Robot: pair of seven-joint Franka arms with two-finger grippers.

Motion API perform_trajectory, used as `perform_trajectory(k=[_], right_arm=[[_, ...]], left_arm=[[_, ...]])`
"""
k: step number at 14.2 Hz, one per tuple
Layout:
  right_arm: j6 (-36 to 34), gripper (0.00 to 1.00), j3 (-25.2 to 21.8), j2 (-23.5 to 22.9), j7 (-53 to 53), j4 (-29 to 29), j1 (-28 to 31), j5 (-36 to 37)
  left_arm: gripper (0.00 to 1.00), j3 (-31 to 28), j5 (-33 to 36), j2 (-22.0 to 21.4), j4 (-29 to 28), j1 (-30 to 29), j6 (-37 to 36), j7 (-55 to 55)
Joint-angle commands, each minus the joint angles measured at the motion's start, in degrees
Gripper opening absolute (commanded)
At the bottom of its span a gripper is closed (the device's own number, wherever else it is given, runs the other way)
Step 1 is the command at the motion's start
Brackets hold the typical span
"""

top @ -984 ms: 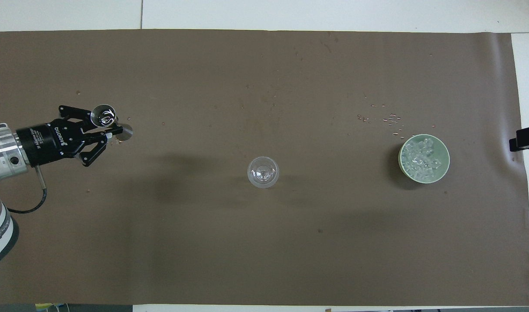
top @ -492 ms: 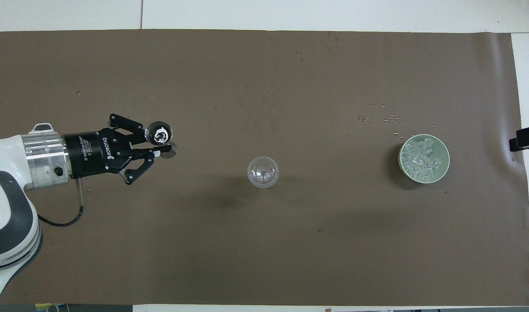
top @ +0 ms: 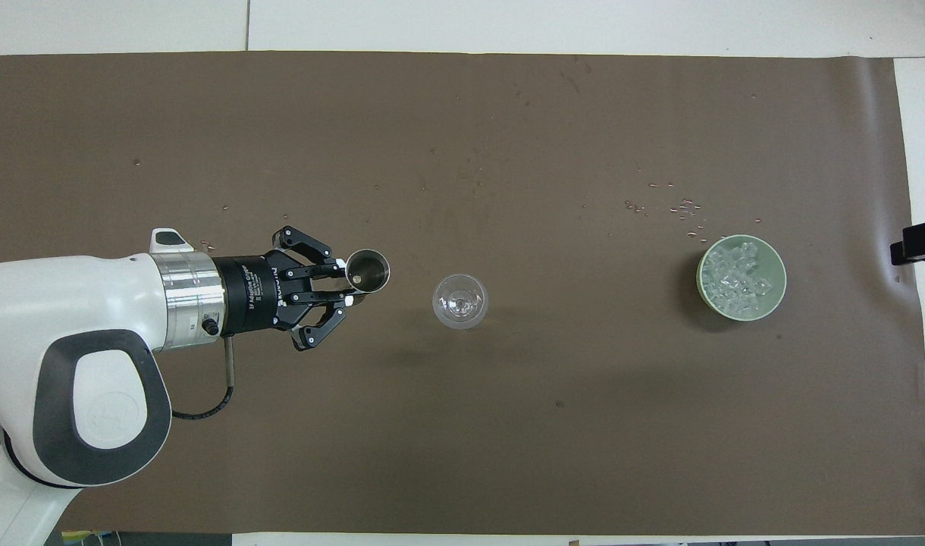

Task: Pour wine and add ice with both arms
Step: 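Lift the silver cup and carry it over the clear glass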

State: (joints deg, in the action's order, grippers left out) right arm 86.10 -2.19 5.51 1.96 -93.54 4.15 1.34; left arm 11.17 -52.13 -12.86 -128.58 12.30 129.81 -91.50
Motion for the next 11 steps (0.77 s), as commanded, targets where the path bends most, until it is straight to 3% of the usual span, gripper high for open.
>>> perform_trajectory(k=[1,6,11], right_arm=[[0.29,1.0,0.34,0.82,0.32,-1.12,0.51,-0.28],[0.29,1.0,0.34,0.82,0.32,-1.12,0.51,-0.28],[0.29,1.0,0.34,0.82,0.32,-1.12,0.51,-0.28]], left_arm=[[0.0,2.53,2.82,-0.42,-0.62,0.27,4.3,-2.89],[0.0,7.37,13.78,5.2,2.01,0.53,9.59,-9.74],[0.0,7.47,27.58,6.62,4.21,3.34,8.71,-16.59]])
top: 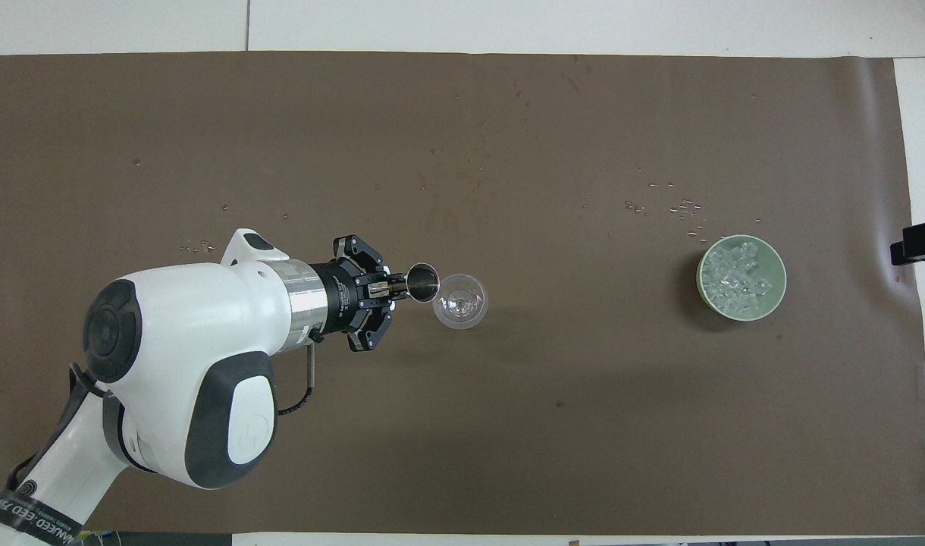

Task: Pour wine and add ice with both arms
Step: 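Tilt the silver cup with the left gripper to pour into the glass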

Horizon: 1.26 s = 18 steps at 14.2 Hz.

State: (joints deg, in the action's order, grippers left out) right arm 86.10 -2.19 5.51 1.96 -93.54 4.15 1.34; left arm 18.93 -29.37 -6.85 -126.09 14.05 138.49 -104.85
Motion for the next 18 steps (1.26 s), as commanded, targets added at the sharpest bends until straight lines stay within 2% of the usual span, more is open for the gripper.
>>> perform_trajectory(k=[1,6,9,18], right_arm=[[0.29,1.0,0.34,0.82,0.32,-1.12,0.51,-0.28],[0.29,1.0,0.34,0.82,0.32,-1.12,0.51,-0.28],[0.29,1.0,0.34,0.82,0.32,-1.12,0.51,-0.28],[0.29,1.0,0.34,0.82,0.32,-1.12,0.51,-0.28]], left_arm=[[0.0,-0.3,7.37,0.61,1.99,2.03,-0.24,-4.47],[0.0,-0.3,19.5,1.23,4.53,4.32,-4.89,-8.52],[0.0,-0.04,29.61,1.4,5.06,5.72,-5.51,-14.84],[0.0,0.23,42.19,1.4,7.0,8.62,-8.06,-17.14]])
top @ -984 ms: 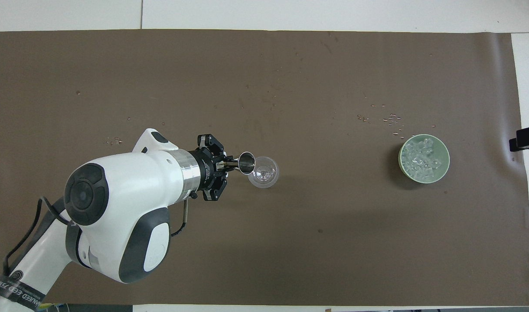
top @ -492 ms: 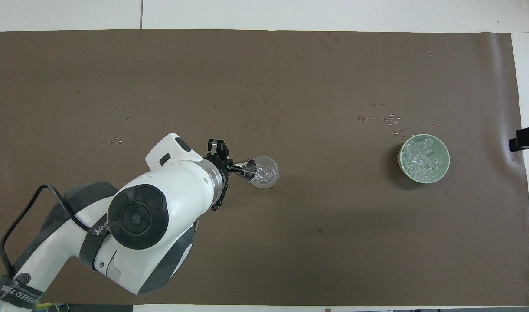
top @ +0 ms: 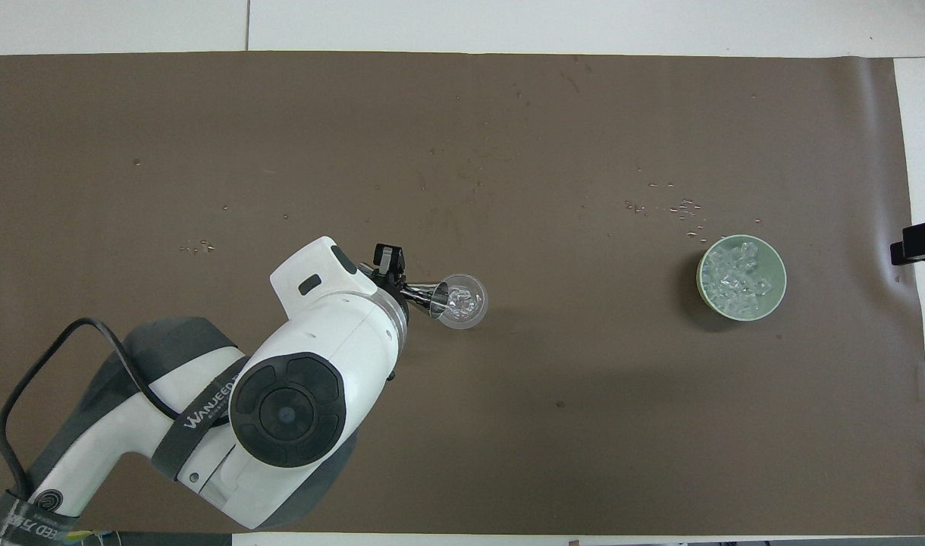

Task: Pour wine and add ice with both arms
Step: 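Tilt the silver cup with the left gripper to pour into the glass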

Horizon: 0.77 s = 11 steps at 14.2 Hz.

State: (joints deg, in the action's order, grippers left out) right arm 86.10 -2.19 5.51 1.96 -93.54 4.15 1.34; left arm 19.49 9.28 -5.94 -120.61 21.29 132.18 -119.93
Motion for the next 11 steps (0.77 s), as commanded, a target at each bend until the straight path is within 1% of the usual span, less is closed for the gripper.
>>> perform_trajectory(k=[1,4,9,11], right_arm=[[0.29,1.0,0.34,0.82,0.32,-1.12,0.51,-0.28],[0.29,1.0,0.34,0.82,0.32,-1.12,0.51,-0.28],[0.29,1.0,0.34,0.82,0.32,-1.12,0.51,-0.28],[0.29,1.0,0.34,0.82,0.32,-1.12,0.51,-0.28]], left_arm=[[0.0,-0.33,5.03,0.49,1.52,1.65,-1.75,-2.15],[0.0,-0.24,8.72,0.58,2.83,2.09,-2.45,-2.15],[0.0,-0.24,14.35,2.51,4.16,4.46,-2.72,-2.24],[0.0,0.02,18.29,2.77,4.07,4.55,-2.28,-2.07]])
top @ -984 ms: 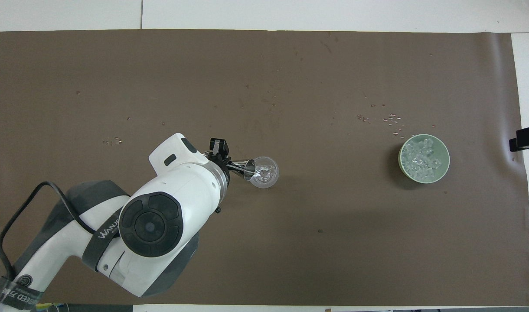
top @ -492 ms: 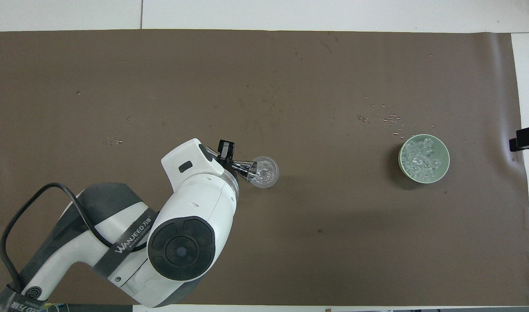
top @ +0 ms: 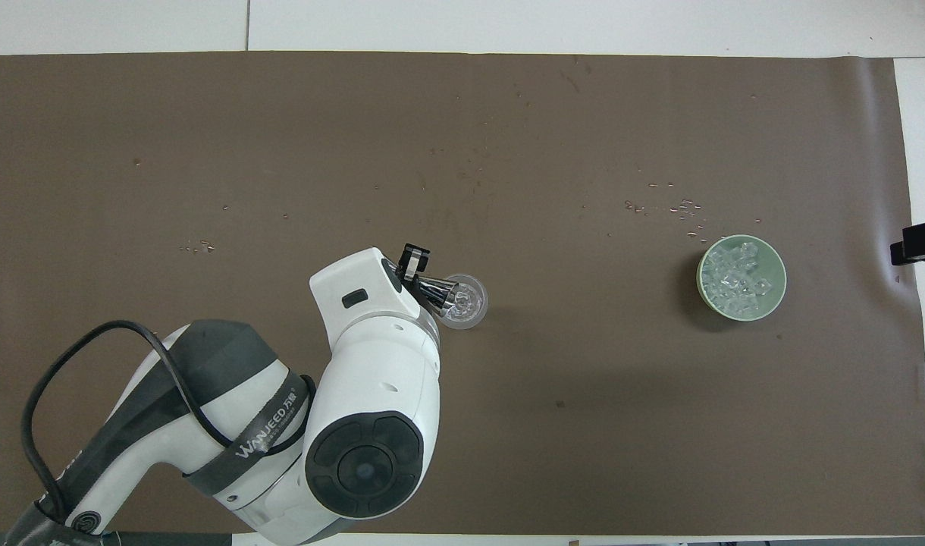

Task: Pour wine and add ice with both arms
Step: 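Tilt the silver cup with the left gripper to pour into the glass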

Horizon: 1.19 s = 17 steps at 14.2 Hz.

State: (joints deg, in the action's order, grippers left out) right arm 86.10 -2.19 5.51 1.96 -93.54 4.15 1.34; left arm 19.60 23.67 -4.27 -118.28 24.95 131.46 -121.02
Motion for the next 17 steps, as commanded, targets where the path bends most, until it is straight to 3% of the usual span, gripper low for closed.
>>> perform_trajectory(k=[1,14,17], right_arm=[[0.29,1.0,0.34,0.82,0.32,-1.12,0.51,-0.28],[0.29,1.0,0.34,0.82,0.32,-1.12,0.51,-0.28],[0.29,1.0,0.34,0.82,0.32,-1.12,0.51,-0.28]], left_arm=[[0.0,0.0,4.71,1.37,1.74,0.98,-1.65,-0.97],[0.0,0.09,5.95,1.37,1.83,1.51,-1.3,4.74],[0.0,-0.26,-2.01,1.02,1.91,0.9,-1.21,4.75]])
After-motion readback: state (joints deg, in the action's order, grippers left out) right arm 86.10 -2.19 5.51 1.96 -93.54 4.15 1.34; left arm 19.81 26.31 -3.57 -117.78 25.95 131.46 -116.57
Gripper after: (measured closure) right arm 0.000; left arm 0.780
